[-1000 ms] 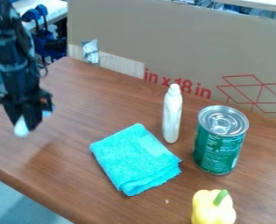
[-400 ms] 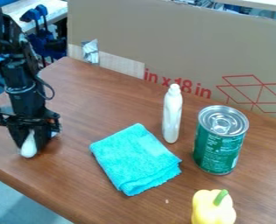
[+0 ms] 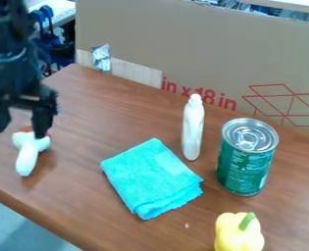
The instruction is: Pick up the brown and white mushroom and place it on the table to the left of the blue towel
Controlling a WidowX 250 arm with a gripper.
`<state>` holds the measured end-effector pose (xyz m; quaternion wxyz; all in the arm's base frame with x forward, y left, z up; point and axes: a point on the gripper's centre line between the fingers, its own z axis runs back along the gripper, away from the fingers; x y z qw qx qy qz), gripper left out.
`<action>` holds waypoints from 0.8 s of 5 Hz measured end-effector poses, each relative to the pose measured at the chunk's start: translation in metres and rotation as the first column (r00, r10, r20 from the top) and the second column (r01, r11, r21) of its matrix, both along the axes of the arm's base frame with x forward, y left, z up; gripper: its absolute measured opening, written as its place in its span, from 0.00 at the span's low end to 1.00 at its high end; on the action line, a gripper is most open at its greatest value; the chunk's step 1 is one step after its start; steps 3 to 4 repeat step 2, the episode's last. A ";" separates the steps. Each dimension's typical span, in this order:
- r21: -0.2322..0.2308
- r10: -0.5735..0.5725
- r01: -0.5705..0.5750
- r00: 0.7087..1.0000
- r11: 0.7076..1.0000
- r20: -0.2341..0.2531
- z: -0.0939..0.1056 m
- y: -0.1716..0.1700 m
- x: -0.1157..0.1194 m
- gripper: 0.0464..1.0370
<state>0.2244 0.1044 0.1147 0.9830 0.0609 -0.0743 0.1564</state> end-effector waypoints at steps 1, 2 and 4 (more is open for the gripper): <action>0.024 -0.125 0.125 0.992 0.992 0.003 0.019 -0.038 0.000 0.97; 0.005 -0.268 0.270 0.958 0.963 -0.099 0.009 -0.083 0.001 0.97; 0.005 -0.268 0.270 0.958 0.963 -0.099 0.009 -0.083 0.001 0.97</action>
